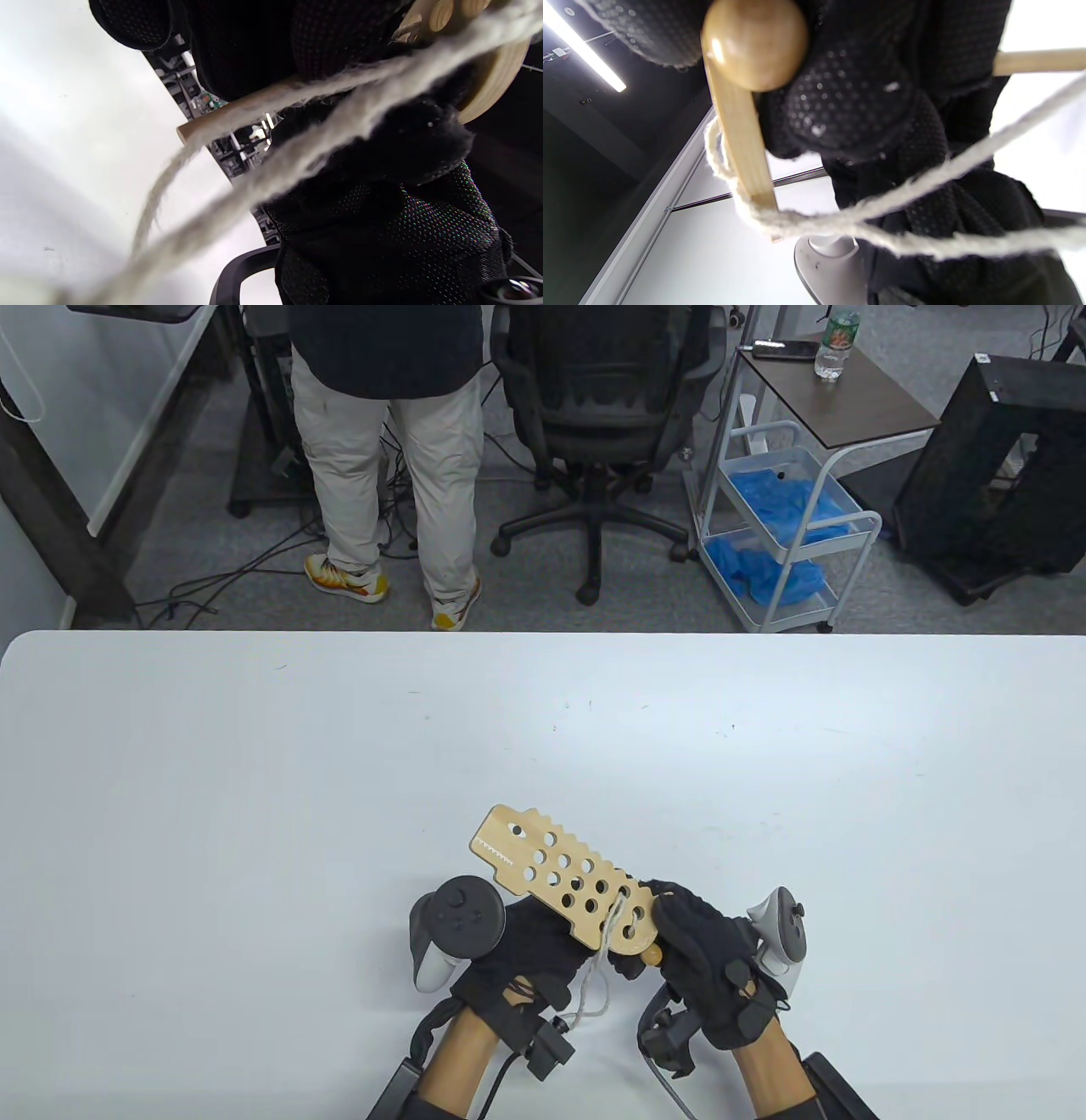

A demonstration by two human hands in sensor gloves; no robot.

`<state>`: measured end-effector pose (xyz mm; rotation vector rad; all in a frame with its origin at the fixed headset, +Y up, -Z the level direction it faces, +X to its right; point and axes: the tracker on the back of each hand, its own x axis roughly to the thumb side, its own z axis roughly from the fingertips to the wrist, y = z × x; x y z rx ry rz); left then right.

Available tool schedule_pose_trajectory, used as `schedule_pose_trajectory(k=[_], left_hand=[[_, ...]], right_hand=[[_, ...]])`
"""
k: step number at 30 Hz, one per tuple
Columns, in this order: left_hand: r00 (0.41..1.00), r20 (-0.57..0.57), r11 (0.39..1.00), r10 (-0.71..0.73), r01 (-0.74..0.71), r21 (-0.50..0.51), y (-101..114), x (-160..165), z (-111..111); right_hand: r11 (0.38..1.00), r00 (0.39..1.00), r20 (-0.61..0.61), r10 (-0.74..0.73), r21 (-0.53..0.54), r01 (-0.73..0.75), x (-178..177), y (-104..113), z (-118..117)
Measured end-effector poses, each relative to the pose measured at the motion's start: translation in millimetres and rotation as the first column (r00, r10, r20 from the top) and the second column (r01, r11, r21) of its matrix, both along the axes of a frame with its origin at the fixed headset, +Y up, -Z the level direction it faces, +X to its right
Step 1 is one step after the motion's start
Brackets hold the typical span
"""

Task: Remove rope from all holes on crocodile lacing toy

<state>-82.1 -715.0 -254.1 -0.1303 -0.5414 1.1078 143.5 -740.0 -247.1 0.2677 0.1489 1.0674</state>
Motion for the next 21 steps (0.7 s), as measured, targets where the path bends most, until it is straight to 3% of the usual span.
schedule_pose_trajectory(k=[12,21], left_hand=[[0.987,-0.158,0.999,-0.039,0.042,0.017,-3,-16,-4],[0.976,-0.206,0.998,-0.068,0.07,0.004,-5,-20,-6]], right_hand=[[0.992,0.983,0.142,0.116,-0.074,-0.106,19,-10,-3],[0.985,0.972,0.186,0.144,-0.117,-0.124,28,-17,-5]])
